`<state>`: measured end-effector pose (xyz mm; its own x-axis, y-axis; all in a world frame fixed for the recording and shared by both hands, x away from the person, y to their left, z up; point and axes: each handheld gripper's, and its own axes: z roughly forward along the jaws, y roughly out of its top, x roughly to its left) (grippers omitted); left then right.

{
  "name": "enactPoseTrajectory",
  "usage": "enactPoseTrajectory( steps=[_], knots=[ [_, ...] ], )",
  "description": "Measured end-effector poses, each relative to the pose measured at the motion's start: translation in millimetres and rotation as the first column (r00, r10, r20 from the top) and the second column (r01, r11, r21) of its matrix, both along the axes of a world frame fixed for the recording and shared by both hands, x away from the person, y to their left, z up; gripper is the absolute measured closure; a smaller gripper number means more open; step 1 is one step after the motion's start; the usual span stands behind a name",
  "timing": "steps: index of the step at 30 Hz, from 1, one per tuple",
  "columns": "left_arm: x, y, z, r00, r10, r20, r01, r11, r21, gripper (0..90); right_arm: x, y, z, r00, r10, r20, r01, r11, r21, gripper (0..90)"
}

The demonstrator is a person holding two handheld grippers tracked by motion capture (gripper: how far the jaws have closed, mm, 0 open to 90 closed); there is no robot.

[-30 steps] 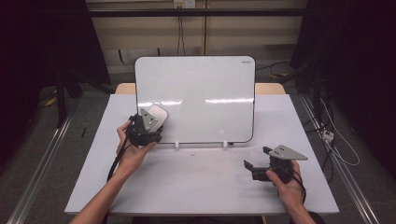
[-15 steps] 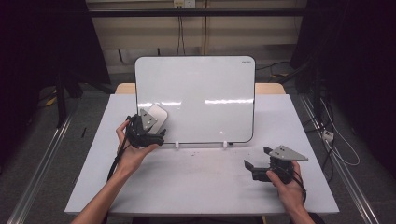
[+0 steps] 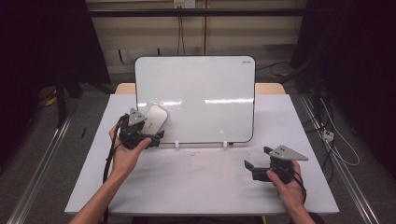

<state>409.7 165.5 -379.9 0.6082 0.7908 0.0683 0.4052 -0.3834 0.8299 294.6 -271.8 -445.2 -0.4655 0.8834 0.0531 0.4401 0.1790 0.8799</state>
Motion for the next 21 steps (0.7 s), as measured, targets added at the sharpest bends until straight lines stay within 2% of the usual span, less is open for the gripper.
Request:
enactPoseTrajectory(
  steps=[2, 3, 6, 9, 10, 13, 16, 21],
  knots=[
    [-4.2, 1.1, -0.4, 0.9999, -0.004, 0.012, 0.004, 0.9996, -0.029, 4.2, 0.1, 0.2, 0.1, 1.0, 0.0, 0.0, 0.0, 1.0, 0.001, 7.2],
    [-6.5, 1.7, -1.6, 1.0, -0.008, 0.005, 0.008, 0.9993, -0.035, 4.2, 0.2, 0.5, 0.1, 1.0, 0.001, 0.0, -0.001, 1.0, 0.0, 7.2],
    [-11.6, 3.6, -3.6, 1.0, -0.009, -0.001, 0.009, 0.9999, -0.007, 4.5, 0.2, 1.3, 0.0, 1.0, 0.001, 0.0, -0.001, 1.0, 0.002, 7.3],
    [-18.4, 7.0, -5.0, 0.9999, -0.008, 0.008, 0.008, 0.9994, -0.033, 4.9, 0.1, 0.8, 0.2, 1.0, 0.002, 0.0, -0.002, 1.0, -0.002, 7.2],
    [-20.8, 8.2, -5.0, 0.9999, -0.008, 0.013, 0.008, 0.9998, -0.017, 4.9, 0.1, 1.0, 0.2, 1.0, 0.001, 0.0, -0.001, 1.0, -0.001, 7.2],
    [-26.9, 11.8, -6.0, 0.9997, -0.008, 0.022, 0.008, 0.9999, -0.014, 5.1, 0.5, 1.9, 0.1, 1.0, 0.001, -0.001, -0.001, 1.0, 0.001, 7.2],
    [-34.7, 15.8, -7.7, 0.9994, -0.001, 0.035, 0.002, 0.9998, -0.018, 5.5, 0.6, 2.2, 0.1, 1.0, 0.002, -0.001, -0.002, 1.0, 0.002, 7.2],
    [-46.1, 24.3, -11.7, 0.9994, 0.006, 0.033, -0.005, 0.9998, -0.02, 5.5, 0.8, 2.3, 0.1, 1.0, 0.003, -0.002, -0.003, 1.0, -0.001, 7.2]
  ],
)
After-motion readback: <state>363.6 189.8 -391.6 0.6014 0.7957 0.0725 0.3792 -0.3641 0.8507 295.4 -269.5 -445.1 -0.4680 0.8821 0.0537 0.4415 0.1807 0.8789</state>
